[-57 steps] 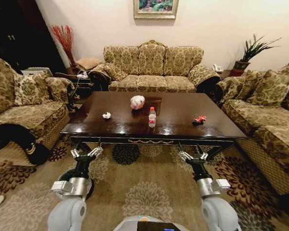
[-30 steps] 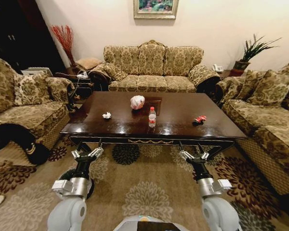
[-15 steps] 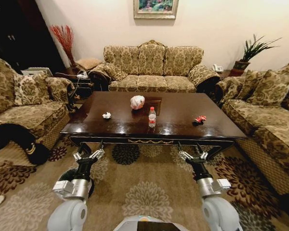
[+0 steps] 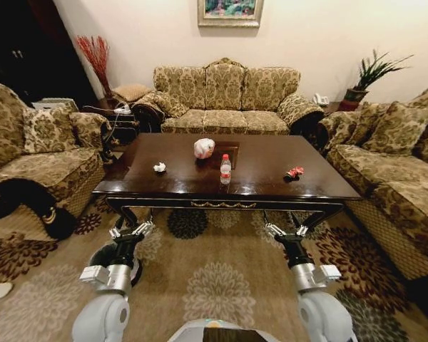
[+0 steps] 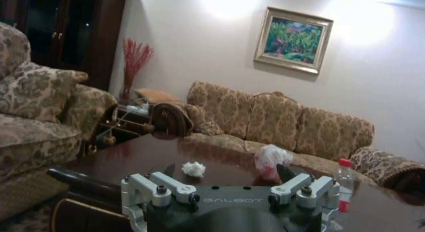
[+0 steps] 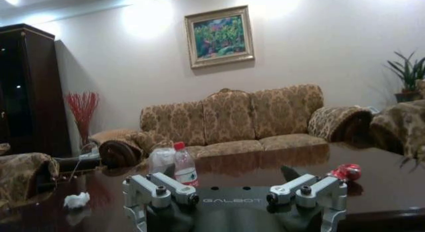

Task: Move to the front of the table and place the trash on the table into the trash bin.

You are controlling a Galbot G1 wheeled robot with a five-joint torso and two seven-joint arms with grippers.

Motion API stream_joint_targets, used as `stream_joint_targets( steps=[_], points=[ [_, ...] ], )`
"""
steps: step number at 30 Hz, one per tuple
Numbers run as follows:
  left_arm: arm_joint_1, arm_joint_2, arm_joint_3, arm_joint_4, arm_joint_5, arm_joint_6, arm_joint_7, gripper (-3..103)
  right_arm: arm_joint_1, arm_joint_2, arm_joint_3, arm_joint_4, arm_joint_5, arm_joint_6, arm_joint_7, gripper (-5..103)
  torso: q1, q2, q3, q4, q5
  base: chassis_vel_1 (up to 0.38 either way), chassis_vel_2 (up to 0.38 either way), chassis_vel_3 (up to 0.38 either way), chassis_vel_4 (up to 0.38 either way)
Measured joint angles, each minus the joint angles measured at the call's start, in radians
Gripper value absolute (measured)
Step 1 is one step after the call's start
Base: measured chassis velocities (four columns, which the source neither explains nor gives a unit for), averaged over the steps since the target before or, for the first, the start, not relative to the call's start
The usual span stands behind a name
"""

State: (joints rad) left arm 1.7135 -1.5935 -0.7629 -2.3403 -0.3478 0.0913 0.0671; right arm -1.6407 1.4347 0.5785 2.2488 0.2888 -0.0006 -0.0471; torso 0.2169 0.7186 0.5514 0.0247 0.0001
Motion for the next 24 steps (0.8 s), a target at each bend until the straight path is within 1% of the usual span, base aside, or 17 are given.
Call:
stream_joint_targets(
  steps=[4, 7, 8, 11, 12, 15, 17, 19, 24],
  points=[
    [-0.001, 0.007, -0.007, 0.012, -0.015, 0.006, -0.001, 100, 0.000, 0.000, -0.004, -0.002, 0.007, 0.003, 0.014, 100, -0.001, 0.000, -0.001, 0.0000, 0.0000, 0.144, -0.142, -0.137, 0.141],
    [-0.004, 0.019, -0.015, 0.043, -0.047, 0.039, -0.017, 100, 0.003, 0.000, -0.006, -0.007, -0.001, 0.003, 0.007, 100, -0.001, 0.000, 0.000, 0.0000, 0.0001, 0.023, -0.016, -0.016, 0.030],
    [-0.004, 0.019, -0.015, 0.043, -0.047, 0.039, -0.017, 100, 0.003, 0.000, -0.006, -0.007, -0.001, 0.003, 0.007, 100, -0.001, 0.000, 0.000, 0.0000, 0.0001, 0.000, 0.000, 0.000, 0.000],
    [-0.011, 0.036, -0.032, 0.091, -0.063, 0.061, -0.038, 100, 0.003, -0.003, -0.006, -0.005, -0.012, -0.009, -0.001, 100, 0.001, 0.000, 0.000, 0.0000, 0.0000, -0.012, 0.013, 0.013, -0.018],
    [-0.011, 0.036, -0.032, 0.091, -0.063, 0.061, -0.038, 100, 0.003, -0.003, -0.006, -0.005, -0.012, -0.009, -0.001, 100, 0.001, 0.000, 0.000, 0.0000, 0.0000, -0.035, 0.038, 0.039, -0.053],
    [-0.013, 0.069, -0.050, 0.153, -0.076, 0.064, -0.050, 100, -0.006, -0.008, -0.005, 0.001, -0.020, -0.011, -0.004, 100, 0.001, 0.000, 0.000, 0.0001, -0.0001, -0.024, 0.035, 0.037, -0.036],
    [-0.012, 0.079, -0.051, 0.172, -0.076, 0.064, -0.052, 100, -0.008, -0.005, -0.005, -0.002, -0.020, -0.009, -0.005, 100, 0.001, 0.000, 0.000, 0.0000, -0.0003, 0.000, 0.000, 0.000, 0.000],
    [0.000, 0.094, -0.043, 0.207, -0.065, 0.062, -0.058, 100, -0.002, 0.015, -0.013, -0.021, -0.028, 0.000, -0.006, 100, 0.000, 0.000, 0.000, 0.0000, 0.0000, 0.000, 0.000, 0.000, 0.000],
    [0.022, 0.098, -0.029, 0.237, -0.030, 0.056, -0.058, 100, 0.009, 0.037, -0.022, -0.033, -0.036, 0.006, -0.008, 100, 0.000, 0.000, 0.000, 0.0000, -0.0001, 0.024, 0.020, -0.018, -0.011]
  ],
)
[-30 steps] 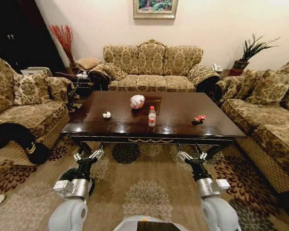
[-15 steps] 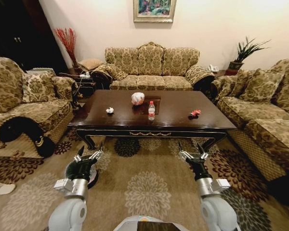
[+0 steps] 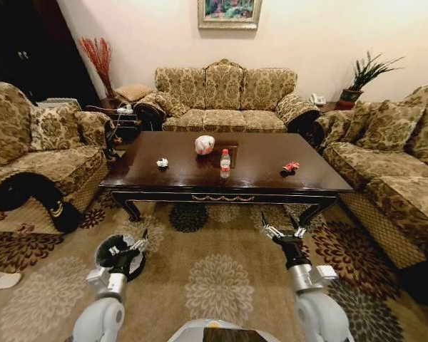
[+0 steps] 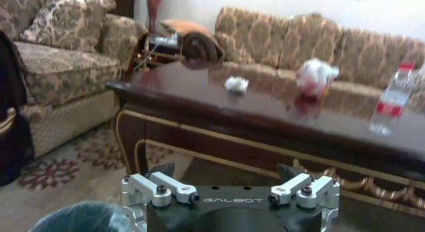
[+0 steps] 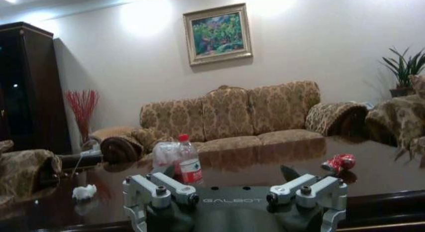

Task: Move to the front of the table and place the trash on the table into the trash bin.

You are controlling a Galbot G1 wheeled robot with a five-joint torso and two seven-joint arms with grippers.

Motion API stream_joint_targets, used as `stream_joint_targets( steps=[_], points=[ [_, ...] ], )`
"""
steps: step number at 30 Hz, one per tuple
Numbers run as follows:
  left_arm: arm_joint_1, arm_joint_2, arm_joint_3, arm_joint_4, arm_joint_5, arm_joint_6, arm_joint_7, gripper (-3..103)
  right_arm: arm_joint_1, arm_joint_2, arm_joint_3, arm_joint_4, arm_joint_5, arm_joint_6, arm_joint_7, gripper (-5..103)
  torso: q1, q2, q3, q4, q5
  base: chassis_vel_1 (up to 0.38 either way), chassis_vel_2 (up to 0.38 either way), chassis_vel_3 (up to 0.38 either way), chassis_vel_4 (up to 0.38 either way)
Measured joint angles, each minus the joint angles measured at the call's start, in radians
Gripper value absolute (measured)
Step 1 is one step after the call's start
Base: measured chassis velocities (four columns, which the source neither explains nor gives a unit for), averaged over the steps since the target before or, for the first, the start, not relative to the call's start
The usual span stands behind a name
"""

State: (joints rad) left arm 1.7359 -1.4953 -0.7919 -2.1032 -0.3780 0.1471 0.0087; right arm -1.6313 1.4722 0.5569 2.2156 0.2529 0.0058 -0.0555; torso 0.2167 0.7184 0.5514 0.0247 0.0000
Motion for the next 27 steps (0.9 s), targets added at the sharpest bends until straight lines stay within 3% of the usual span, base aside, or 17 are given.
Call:
stream_joint_targets(
  steps=[10, 16, 19, 24, 27],
  points=[
    [-0.002, 0.001, 0.001, 0.071, 0.028, -0.009, 0.002, 100, 0.042, -0.015, 0.002, -0.047, 0.024, -0.002, 0.007, 100, 0.000, 0.000, 0.000, 0.0001, 0.0000, 0.151, 0.157, -0.149, -0.161],
    [-0.033, 0.036, -0.003, 0.134, 0.024, -0.019, -0.004, 100, 0.060, -0.014, -0.007, -0.071, 0.029, 0.017, 0.047, 100, 0.000, 0.000, 0.000, 0.0001, -0.0002, 0.198, 0.196, -0.199, -0.204],
    [-0.087, 0.109, -0.002, 0.271, 0.033, -0.052, 0.016, 100, 0.074, -0.010, -0.028, -0.082, 0.020, 0.053, 0.133, 100, 0.000, 0.000, 0.000, 0.0000, -0.0006, 0.090, 0.072, -0.081, -0.085],
    [-0.148, 0.159, 0.010, 0.420, 0.058, -0.080, 0.034, 100, 0.057, -0.018, -0.020, -0.081, 0.010, 0.049, 0.126, 100, 0.000, 0.000, 0.000, 0.0001, 0.0000, 0.000, 0.000, 0.000, 0.000],
    [-0.203, 0.191, 0.014, 0.543, 0.123, -0.124, 0.052, 100, 0.043, -0.027, -0.014, -0.085, 0.004, 0.048, 0.106, 100, 0.000, 0.000, 0.000, 0.0000, -0.0004, -0.040, -0.053, 0.006, 0.001]
  ],
)
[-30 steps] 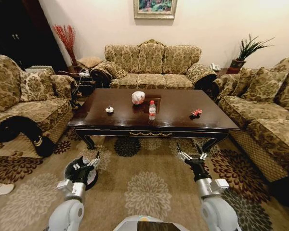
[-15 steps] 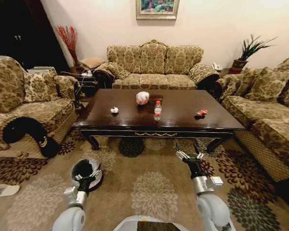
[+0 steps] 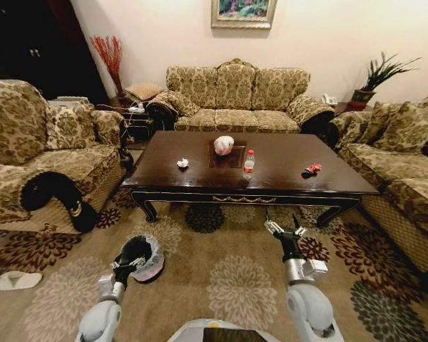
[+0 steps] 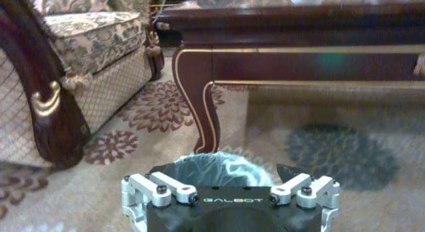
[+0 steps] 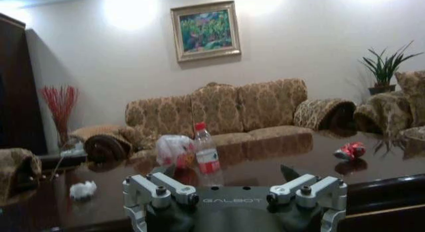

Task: Move to the front of the table and place the trash on the table into the trash bin.

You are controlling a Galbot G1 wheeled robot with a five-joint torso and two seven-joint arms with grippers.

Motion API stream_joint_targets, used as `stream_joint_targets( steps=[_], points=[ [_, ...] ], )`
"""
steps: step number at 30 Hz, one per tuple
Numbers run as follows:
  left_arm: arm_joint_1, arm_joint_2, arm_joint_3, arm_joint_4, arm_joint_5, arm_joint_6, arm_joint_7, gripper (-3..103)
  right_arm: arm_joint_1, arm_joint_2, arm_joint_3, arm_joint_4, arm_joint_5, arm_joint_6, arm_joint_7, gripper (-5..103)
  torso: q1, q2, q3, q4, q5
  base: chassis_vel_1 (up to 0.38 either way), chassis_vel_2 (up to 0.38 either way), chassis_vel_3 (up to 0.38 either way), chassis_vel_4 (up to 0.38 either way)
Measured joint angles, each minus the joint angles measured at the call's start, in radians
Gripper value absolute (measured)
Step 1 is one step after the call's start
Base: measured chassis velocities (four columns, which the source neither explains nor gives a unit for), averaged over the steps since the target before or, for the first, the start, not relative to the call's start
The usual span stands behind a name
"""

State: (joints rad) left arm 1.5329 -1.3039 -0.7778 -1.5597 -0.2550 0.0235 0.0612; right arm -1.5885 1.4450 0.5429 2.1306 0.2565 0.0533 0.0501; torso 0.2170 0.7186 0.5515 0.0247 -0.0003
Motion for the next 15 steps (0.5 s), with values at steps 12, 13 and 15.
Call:
stream_joint_targets(
  steps=[12, 13, 15],
  points=[
    [-0.165, 0.155, 0.049, 0.304, -0.015, -0.014, 0.045, 100, -0.010, 0.026, 0.000, -0.041, -0.006, 0.074, -0.001, 100, 0.000, 0.000, 0.000, 0.0000, 0.0007, 0.000, 0.000, 0.000, 0.000],
    [-0.165, 0.155, 0.049, 0.304, -0.015, -0.014, 0.045, 100, -0.010, 0.026, 0.000, -0.041, -0.006, 0.074, -0.001, 100, 0.000, 0.000, 0.000, 0.0000, 0.0007, 0.000, 0.000, 0.000, 0.000],
    [-0.213, 0.189, 0.073, 0.392, -0.041, -0.022, 0.055, 100, -0.012, 0.025, 0.003, -0.042, -0.018, 0.065, -0.007, 100, 0.000, 0.000, 0.000, 0.0001, 0.0000, 0.000, 0.000, 0.000, 0.000]
  ],
)
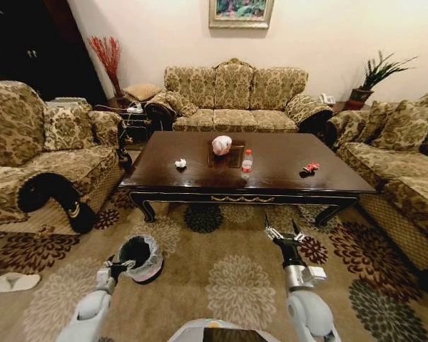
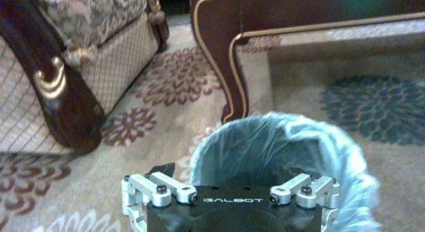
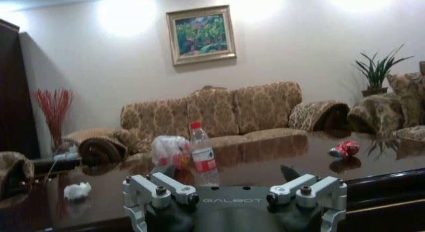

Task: Move to the front of the table and place the trash on the table into the trash bin.

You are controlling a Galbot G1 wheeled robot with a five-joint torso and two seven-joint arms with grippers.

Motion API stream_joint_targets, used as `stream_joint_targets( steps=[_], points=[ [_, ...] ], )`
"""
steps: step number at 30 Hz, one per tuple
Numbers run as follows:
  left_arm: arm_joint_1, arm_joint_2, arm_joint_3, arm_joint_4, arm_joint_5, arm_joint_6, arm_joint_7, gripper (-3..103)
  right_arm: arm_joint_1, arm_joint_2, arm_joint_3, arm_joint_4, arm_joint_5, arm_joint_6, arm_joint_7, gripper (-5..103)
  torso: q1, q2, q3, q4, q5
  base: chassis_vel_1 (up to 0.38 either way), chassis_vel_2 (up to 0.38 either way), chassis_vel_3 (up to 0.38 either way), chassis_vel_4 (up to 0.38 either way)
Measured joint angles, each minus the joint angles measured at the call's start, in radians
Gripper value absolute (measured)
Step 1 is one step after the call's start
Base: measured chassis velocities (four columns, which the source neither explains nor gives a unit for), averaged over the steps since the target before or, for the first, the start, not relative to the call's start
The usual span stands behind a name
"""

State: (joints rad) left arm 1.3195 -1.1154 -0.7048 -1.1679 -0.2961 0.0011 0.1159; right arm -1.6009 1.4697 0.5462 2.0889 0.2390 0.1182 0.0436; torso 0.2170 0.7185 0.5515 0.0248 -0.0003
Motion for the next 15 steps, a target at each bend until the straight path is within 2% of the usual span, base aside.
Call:
stream_joint_targets(
  steps=[7, 15],
  points=[
    [-0.082, 0.019, 0.041, 0.121, -0.080, -0.003, 0.003, 100, -0.017, -0.002, 0.007, 0.015, -0.033, -0.008, -0.019, 100, 0.000, 0.000, 0.000, -0.0002, 0.0003, 0.000, 0.000, 0.000, 0.000],
    [-0.113, 0.027, 0.066, 0.151, -0.082, -0.003, 0.008, 100, -0.022, 0.000, 0.009, 0.010, -0.035, 0.012, -0.025, 100, 0.000, 0.000, 0.000, -0.0001, 0.0006, 0.031, 0.042, -0.031, -0.048]
  ],
)
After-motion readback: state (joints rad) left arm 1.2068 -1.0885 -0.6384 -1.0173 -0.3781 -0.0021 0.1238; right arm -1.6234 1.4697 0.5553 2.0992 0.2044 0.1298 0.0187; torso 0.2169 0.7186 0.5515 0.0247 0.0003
